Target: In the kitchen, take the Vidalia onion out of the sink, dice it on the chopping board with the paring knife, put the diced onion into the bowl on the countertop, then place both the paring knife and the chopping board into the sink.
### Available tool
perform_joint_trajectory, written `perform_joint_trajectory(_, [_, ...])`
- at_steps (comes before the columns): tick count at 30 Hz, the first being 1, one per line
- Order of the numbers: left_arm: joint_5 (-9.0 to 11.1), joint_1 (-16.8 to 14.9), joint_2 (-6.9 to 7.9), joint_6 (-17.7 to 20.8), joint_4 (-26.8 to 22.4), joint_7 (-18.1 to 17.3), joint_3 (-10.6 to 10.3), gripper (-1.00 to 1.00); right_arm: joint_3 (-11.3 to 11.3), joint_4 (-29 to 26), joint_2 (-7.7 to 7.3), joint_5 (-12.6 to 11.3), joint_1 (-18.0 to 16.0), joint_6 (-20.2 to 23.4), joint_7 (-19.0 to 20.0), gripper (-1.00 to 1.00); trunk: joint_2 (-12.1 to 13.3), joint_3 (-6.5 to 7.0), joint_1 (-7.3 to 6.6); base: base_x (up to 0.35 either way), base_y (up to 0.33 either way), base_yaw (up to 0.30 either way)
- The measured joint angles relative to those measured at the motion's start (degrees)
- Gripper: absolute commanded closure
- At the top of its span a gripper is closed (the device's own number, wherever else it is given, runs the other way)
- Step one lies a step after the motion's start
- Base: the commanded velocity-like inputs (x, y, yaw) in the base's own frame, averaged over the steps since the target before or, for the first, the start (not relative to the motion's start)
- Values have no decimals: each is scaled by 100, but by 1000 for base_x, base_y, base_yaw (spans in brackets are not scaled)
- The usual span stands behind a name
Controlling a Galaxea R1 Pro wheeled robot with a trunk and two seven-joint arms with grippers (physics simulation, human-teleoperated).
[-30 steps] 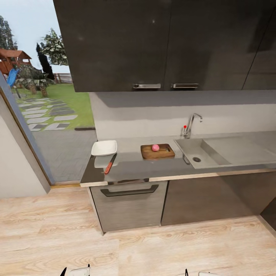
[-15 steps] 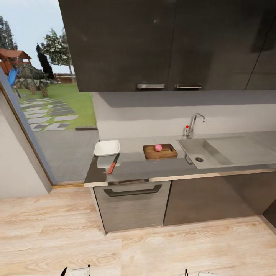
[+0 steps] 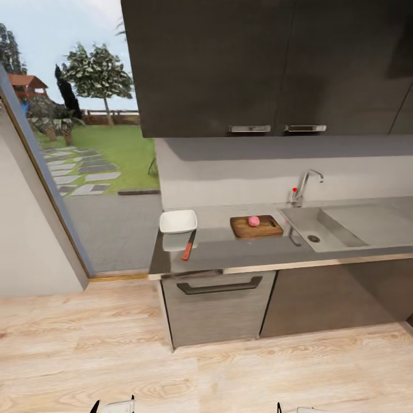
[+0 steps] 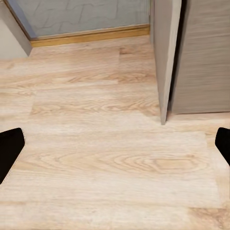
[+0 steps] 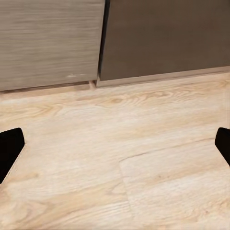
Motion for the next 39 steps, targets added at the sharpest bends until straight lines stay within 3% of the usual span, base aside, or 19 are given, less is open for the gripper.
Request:
perform_joint_trajectory(20, [0,1,0,2,-1,-1,1,-100,-36,-13,0,-9,0,5,-21,-100,0,0,0,0,273,0])
perform_joint_trajectory(22, [0,1,-7,3,-1,-2,0,-100,-35,-326,25,-7,0,57,-148,-100,0,0,0,0,21,0])
perform_joint_trajectory(24, [0,1,-8,3,-2,-2,0,-100,-16,-713,64,-5,1,127,-315,-100,0,0,0,0,10,0])
perform_joint_trajectory(26, [0,-3,-8,3,-1,-2,1,-100,40,-1637,292,4,3,639,-572,-100,0,1,0,0,3,0])
perform_joint_trajectory(27, [1,-1,-9,4,-1,-1,2,-100,165,-2436,532,10,1,1263,-657,-100,1,1,1,0,1,0])
perform_joint_trajectory(30, [0,1,-9,3,-1,-1,4,-100,579,-3894,532,-4,0,2090,-711,-100,-1,1,0,0,0,0])
perform_joint_trajectory(31, [0,0,-9,4,-1,-2,2,-100,917,-4530,532,-2,0,2572,-731,-100,0,2,0,0,0,0])
perform_joint_trajectory(33, [0,-2,-9,3,-1,0,4,-100,1227,-5274,533,-19,-1,3169,-735,-100,0,1,0,0,0,0])
perform_joint_trajectory(39, [0,-5,-6,4,-2,-1,6,-100,1718,-6699,535,-30,-1,4336,-739,-100,0,1,0,0,0,0])
